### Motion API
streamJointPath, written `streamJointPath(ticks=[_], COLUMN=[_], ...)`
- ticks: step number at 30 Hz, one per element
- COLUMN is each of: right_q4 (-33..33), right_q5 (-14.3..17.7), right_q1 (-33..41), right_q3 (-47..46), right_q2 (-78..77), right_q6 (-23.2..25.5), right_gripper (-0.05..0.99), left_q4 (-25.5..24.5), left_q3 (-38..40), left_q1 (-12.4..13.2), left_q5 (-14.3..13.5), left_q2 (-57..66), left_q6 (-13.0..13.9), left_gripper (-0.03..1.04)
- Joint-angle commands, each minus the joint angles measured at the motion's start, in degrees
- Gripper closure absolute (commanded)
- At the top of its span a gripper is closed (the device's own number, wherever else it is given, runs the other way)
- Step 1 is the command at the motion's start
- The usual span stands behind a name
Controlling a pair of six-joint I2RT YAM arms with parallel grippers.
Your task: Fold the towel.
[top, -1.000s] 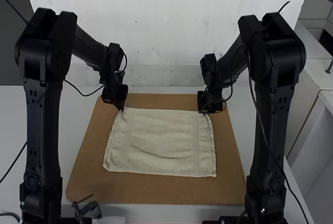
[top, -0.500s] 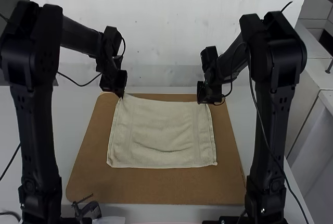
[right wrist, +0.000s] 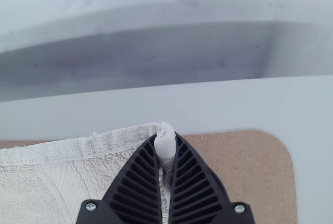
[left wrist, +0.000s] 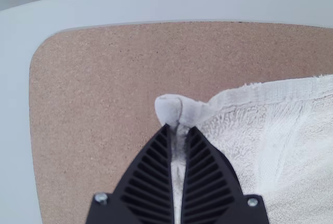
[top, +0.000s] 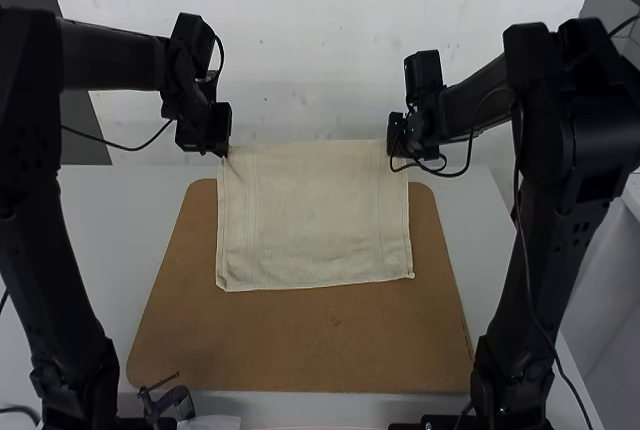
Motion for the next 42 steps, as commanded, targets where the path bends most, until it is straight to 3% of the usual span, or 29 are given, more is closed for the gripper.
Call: streamJointPath(ticks=[1, 10, 15, 22, 30, 42], right_q4=[-0.5, -7.1, -10.7, -17.1, -20.2, -14.6], right_q5=[0.4, -0.9, -2.1, -2.6, -2.7, -1.8], right_q1=[1.4, 2.5, 2.5, 2.7, 3.0, 3.4], right_q3=[-2.7, -10.7, -14.1, -18.5, -20.9, -20.5], right_q2=[-2.6, -11.9, -17.1, -24.5, -29.6, -18.0], right_q6=[-1.8, -4.2, -4.2, -4.6, -4.4, -3.6], right_gripper=[0.92, 0.92, 0.92, 0.92, 0.92, 0.92], left_q4=[0.0, 0.1, 0.0, -5.0, -8.7, -3.1], left_q3=[-3.0, -15.0, -22.1, -25.7, -28.4, -27.2], left_q1=[-0.7, -2.7, -7.7, -11.0, -11.3, -8.0], left_q5=[-1.3, -0.9, -1.6, -1.9, -1.9, -3.0], left_q2=[-5.3, -16.6, -21.7, -29.8, -36.1, -19.3], left_q6=[-0.7, -0.7, -1.0, -1.5, -1.5, 1.4], left_gripper=[1.00, 1.00, 1.00, 1.00, 1.00, 1.00])
